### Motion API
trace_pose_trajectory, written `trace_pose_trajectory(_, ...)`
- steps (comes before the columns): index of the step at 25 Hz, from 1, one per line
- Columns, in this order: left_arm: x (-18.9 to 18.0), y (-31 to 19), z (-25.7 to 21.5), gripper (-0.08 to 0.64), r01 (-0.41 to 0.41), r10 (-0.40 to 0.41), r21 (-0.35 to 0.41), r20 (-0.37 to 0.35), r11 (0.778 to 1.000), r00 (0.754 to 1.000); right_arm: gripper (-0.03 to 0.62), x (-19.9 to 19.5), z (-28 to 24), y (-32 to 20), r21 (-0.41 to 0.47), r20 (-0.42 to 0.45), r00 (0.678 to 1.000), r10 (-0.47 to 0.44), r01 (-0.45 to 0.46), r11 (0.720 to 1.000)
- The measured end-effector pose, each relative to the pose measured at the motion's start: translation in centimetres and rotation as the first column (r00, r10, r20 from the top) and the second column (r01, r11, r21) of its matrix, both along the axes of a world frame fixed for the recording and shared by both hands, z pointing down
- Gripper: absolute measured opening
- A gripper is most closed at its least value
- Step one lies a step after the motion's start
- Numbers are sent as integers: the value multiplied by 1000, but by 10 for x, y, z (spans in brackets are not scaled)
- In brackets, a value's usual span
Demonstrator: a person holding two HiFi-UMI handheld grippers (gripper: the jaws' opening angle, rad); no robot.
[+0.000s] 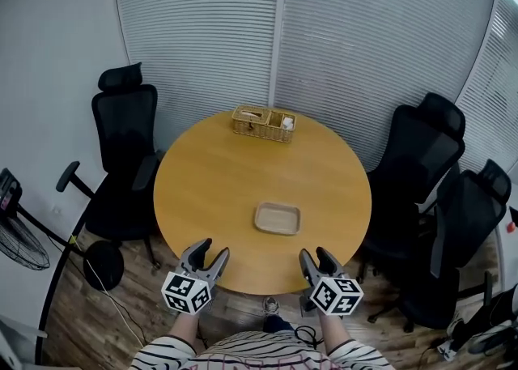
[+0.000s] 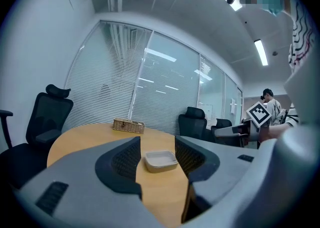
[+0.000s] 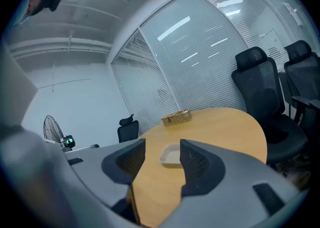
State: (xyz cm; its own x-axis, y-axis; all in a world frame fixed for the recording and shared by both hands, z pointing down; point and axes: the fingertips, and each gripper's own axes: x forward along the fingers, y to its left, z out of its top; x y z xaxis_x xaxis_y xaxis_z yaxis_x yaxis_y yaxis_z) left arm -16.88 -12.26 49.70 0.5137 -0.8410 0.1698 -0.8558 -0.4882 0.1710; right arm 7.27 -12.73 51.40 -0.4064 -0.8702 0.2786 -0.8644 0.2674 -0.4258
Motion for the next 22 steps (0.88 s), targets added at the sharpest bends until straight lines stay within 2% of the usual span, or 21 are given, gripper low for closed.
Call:
trace_pose_trajectory(8,18,-71,23,193,-13,14,-34,19,999,1000,219,9,22,-67,-35,-18,1000,-17,16,999)
trace_pose_trajectory(22,68,-159,79,193,-88,94,-163,30,983,995,218,24,73,-142,-127,-62,996,-66,57,990)
